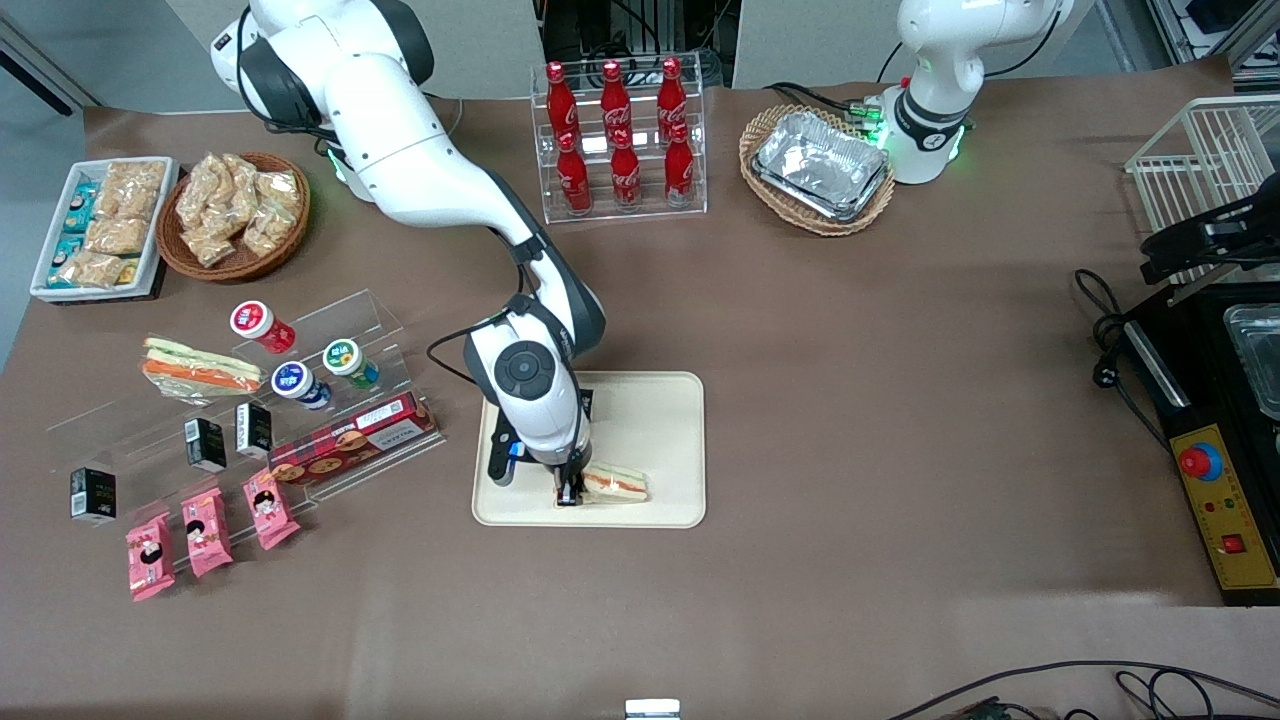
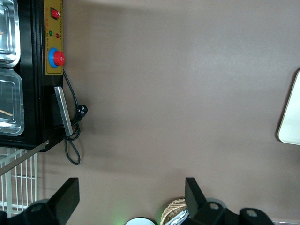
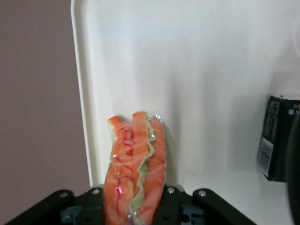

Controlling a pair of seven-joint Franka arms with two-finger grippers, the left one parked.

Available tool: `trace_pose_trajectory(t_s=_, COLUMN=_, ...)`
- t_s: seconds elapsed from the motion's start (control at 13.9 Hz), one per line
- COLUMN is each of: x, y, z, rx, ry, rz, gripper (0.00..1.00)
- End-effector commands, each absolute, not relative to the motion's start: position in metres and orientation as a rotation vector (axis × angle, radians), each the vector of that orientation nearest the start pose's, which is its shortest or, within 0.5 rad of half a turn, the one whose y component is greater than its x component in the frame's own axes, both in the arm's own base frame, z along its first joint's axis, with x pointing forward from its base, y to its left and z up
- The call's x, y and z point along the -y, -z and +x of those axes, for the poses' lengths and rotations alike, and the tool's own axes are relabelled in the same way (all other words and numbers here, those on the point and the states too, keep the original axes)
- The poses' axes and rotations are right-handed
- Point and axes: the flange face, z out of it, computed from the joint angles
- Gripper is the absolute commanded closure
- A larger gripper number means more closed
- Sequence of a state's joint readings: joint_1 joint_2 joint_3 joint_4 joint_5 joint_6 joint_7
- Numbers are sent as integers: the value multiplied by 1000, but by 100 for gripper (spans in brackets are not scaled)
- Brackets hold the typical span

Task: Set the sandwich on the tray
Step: 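Lower the sandwich onto the tray and open the right gripper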

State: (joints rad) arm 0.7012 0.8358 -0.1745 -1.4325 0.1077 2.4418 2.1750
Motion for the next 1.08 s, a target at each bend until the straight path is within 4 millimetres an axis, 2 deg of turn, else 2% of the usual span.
trace_pose_trajectory(t_s=0.0, x=-379, y=-220, z=640, rx=-2203, ry=142, rz=-2001, gripper=0)
trace_pose_trajectory(t_s=0.14, x=-373, y=-223, z=644, rx=-2197, ry=158, rz=-2014, gripper=0)
trace_pose_trajectory(t_s=0.22, x=-372, y=-230, z=645, rx=-2196, ry=156, rz=-2015, gripper=0)
trace_pose_trajectory(t_s=0.36, x=-357, y=-248, z=653, rx=-2212, ry=164, rz=-2007, gripper=0)
trace_pose_trajectory(t_s=0.65, x=-351, y=-311, z=653, rx=-2189, ry=176, rz=-2020, gripper=0)
trace_pose_trajectory(t_s=0.79, x=-352, y=-337, z=644, rx=-2140, ry=172, rz=-2130, gripper=0)
trace_pose_trajectory(t_s=0.86, x=-348, y=-355, z=640, rx=-2066, ry=197, rz=-2245, gripper=0)
trace_pose_trajectory(t_s=1.01, x=-315, y=-396, z=638, rx=-1907, ry=210, rz=-2443, gripper=0)
